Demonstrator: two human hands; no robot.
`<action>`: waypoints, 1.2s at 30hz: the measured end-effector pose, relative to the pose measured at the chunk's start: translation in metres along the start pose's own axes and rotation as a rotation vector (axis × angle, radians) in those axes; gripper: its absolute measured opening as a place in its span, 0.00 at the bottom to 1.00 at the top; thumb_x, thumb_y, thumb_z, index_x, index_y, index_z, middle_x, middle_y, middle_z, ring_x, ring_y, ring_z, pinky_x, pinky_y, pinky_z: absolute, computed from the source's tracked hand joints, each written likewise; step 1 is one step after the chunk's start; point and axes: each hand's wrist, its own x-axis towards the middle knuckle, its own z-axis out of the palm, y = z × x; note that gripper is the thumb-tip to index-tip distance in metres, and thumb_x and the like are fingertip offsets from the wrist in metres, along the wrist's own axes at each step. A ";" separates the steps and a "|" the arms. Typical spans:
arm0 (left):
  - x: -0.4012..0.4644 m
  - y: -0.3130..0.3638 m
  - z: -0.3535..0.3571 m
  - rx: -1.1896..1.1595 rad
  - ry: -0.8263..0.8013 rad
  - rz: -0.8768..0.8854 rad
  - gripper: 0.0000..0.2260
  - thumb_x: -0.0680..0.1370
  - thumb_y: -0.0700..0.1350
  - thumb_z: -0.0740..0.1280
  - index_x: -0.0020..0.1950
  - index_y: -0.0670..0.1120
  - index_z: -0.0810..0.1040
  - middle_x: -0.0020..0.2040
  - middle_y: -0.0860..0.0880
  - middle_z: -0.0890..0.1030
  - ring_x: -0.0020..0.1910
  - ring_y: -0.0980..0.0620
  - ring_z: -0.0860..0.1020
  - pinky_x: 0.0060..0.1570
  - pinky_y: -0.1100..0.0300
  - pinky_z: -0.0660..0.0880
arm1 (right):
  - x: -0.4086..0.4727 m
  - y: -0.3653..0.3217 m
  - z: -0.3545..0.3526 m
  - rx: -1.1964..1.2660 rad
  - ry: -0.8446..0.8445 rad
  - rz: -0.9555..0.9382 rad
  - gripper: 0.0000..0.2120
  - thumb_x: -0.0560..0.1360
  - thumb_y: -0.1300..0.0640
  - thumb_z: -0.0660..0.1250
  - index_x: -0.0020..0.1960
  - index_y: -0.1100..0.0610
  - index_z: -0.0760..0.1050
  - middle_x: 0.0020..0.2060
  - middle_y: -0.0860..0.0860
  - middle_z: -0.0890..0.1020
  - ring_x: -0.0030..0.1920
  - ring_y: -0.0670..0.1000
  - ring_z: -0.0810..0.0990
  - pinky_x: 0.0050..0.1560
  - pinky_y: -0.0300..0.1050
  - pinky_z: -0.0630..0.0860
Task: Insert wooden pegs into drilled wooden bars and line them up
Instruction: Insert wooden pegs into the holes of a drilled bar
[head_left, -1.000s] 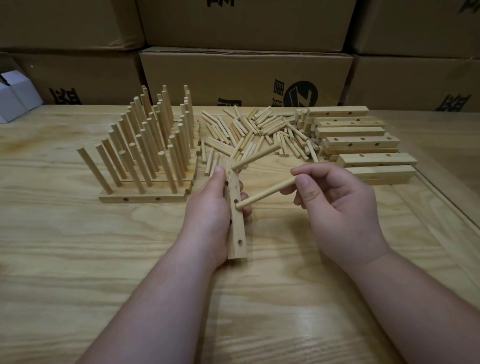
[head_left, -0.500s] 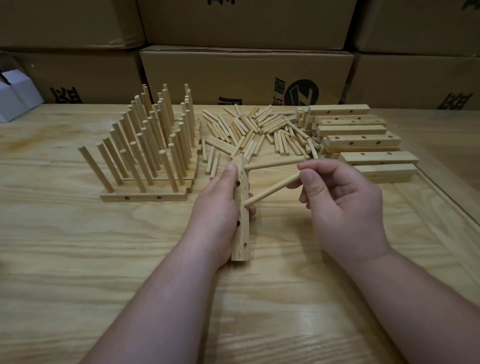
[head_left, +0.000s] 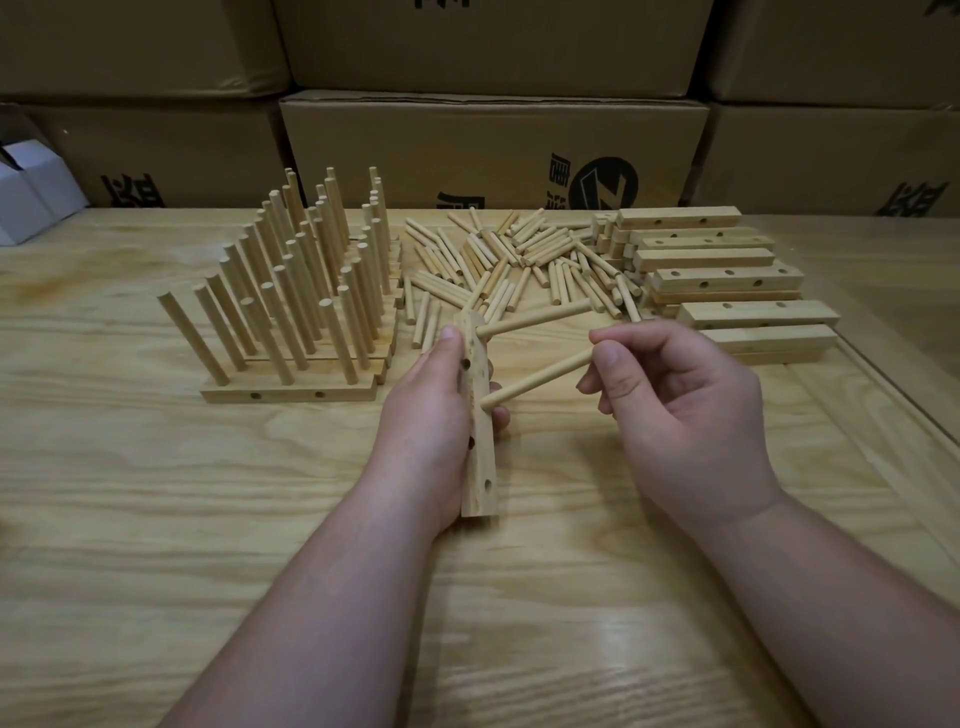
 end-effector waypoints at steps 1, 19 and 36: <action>0.000 0.000 0.000 -0.005 -0.001 -0.001 0.16 0.81 0.58 0.65 0.51 0.48 0.86 0.35 0.50 0.82 0.28 0.54 0.77 0.30 0.58 0.76 | 0.000 0.000 0.000 0.003 -0.001 0.000 0.04 0.78 0.62 0.68 0.52 0.56 0.80 0.37 0.51 0.83 0.37 0.47 0.82 0.40 0.36 0.77; 0.000 0.002 0.001 -0.015 -0.003 0.012 0.17 0.83 0.58 0.63 0.55 0.47 0.83 0.31 0.52 0.80 0.27 0.55 0.76 0.28 0.60 0.75 | 0.000 -0.005 -0.001 -0.036 -0.086 0.078 0.04 0.77 0.53 0.69 0.44 0.52 0.78 0.32 0.50 0.81 0.33 0.48 0.80 0.37 0.39 0.76; -0.003 0.008 0.001 -0.209 -0.063 -0.070 0.19 0.86 0.54 0.59 0.56 0.44 0.85 0.38 0.48 0.76 0.28 0.54 0.72 0.28 0.61 0.71 | -0.001 0.007 0.003 0.054 -0.107 0.230 0.13 0.82 0.49 0.56 0.52 0.53 0.77 0.38 0.53 0.83 0.41 0.47 0.80 0.42 0.37 0.74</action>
